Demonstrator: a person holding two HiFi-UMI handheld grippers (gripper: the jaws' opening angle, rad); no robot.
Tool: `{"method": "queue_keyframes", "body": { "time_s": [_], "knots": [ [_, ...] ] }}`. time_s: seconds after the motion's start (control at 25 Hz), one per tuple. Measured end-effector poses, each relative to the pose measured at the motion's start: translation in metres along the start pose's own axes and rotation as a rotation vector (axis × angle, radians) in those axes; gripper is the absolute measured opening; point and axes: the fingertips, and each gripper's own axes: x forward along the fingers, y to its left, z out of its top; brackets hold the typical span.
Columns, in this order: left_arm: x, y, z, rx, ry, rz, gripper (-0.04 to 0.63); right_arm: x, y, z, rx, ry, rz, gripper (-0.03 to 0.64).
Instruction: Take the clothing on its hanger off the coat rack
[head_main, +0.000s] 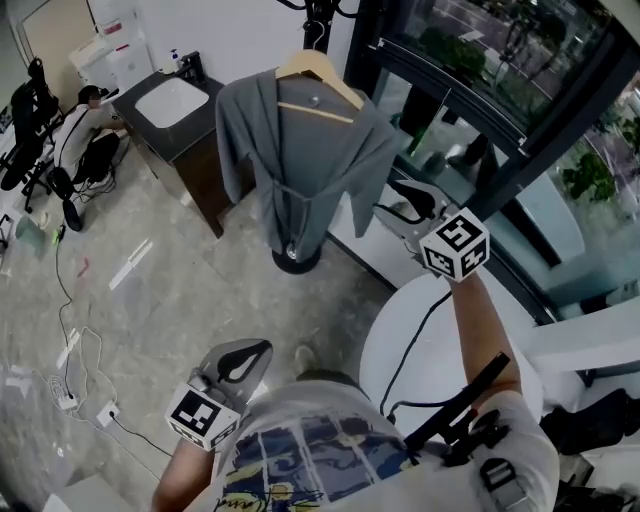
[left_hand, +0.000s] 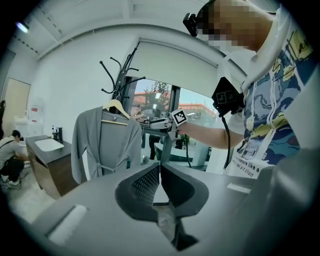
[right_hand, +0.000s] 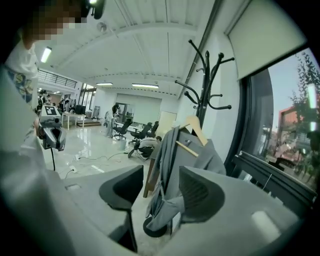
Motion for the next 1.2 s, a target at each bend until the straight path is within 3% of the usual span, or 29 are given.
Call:
{"method": "queue_keyframes", "body": {
  "time_s": [0.24,0.4,0.72,0.88,0.96,1.04,1.08,1.2],
  "knots": [
    [0.032,0.028,0.015,-0.008,-0.001,0.066,0.015,0.06,-0.103,0.019,-0.055,0.029,-0.003,0.235],
    [0.042,0.04,0.018,-0.017,0.008,0.106,0.015,0.101,-0.144,0.023,-0.048,0.086,0.039,0.273],
    [0.046,0.057,0.017,-0.042,0.031,0.161,0.015,0.164,-0.145,0.035,0.038,0.17,0.281,0.302],
    [0.047,0.06,0.015,-0.048,0.03,0.167,0.015,0.183,-0.142,0.032,0.077,0.202,0.35,0.297],
    [0.046,0.061,0.015,-0.051,0.032,0.174,0.014,0.185,-0.142,0.032,0.07,0.201,0.352,0.231],
    [0.041,0.062,0.013,-0.058,0.032,0.182,0.014,0.185,-0.142,0.036,0.053,0.187,0.348,0.094],
    [0.038,0.063,0.012,-0.061,0.032,0.186,0.014,0.184,-0.14,0.037,0.039,0.184,0.347,0.058],
    [0.029,0.064,0.01,-0.068,0.024,0.195,0.014,0.181,-0.134,0.039,0.008,0.19,0.33,0.017]
  ]
}}
